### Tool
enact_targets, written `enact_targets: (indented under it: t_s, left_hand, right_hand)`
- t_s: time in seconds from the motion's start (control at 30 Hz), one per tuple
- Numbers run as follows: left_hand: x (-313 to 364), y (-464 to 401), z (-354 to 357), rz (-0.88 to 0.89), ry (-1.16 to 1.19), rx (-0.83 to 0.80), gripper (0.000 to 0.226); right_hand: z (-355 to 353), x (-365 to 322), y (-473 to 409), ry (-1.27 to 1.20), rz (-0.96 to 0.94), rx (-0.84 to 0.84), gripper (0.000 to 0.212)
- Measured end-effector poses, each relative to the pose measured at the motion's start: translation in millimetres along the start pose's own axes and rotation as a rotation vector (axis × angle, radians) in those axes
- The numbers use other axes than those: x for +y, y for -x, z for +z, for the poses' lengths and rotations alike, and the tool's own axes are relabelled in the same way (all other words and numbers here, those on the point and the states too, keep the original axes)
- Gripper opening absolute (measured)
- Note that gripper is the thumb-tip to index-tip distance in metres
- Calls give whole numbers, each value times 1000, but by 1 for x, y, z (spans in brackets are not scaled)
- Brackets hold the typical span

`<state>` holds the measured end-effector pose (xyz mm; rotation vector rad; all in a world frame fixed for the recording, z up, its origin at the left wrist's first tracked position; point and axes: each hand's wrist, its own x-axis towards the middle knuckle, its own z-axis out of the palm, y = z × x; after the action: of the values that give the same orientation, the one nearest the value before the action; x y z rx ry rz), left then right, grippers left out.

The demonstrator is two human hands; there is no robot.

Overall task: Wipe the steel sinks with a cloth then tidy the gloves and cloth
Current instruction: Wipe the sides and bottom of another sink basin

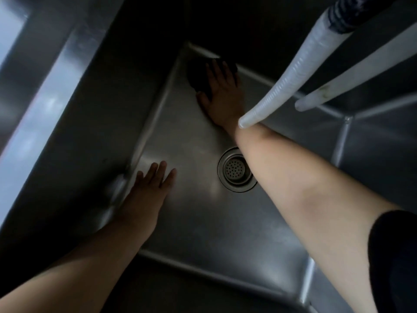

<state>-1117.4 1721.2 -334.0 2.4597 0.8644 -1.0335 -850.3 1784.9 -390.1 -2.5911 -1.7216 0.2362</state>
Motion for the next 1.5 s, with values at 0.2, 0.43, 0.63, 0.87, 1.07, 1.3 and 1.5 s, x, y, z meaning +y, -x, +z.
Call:
enact_targets:
  t_s: [0.2,0.43,0.63,0.87,1.07,1.3,1.5]
  left_hand:
    - [1,2,-2,-4,-7,-11,113]
    - [1,4,-1,12,-19,-19,116]
    - [2,4,-1,22,-55,-28,123]
    - [2,12,-8,50,-64,-35,118]
    - [10,34,-39,59,-123,43,60]
    - [-14,129,-103,320,-213,495,30]
    - [-86,168,-113,529,-251,712,29]
  right_hand:
    - [-14,81,57,22,172,18,68]
    - [-16,165,127,23,580,14,59]
    - [-20,154,196,84,655,-29,60]
    - [-10,85,317,117,573,-326,68]
    - [-42,65,366,272,379,-787,77]
    - [-80,53,379,246,66,-935,85]
    - [-66,32,371,286,-529,-810,70]
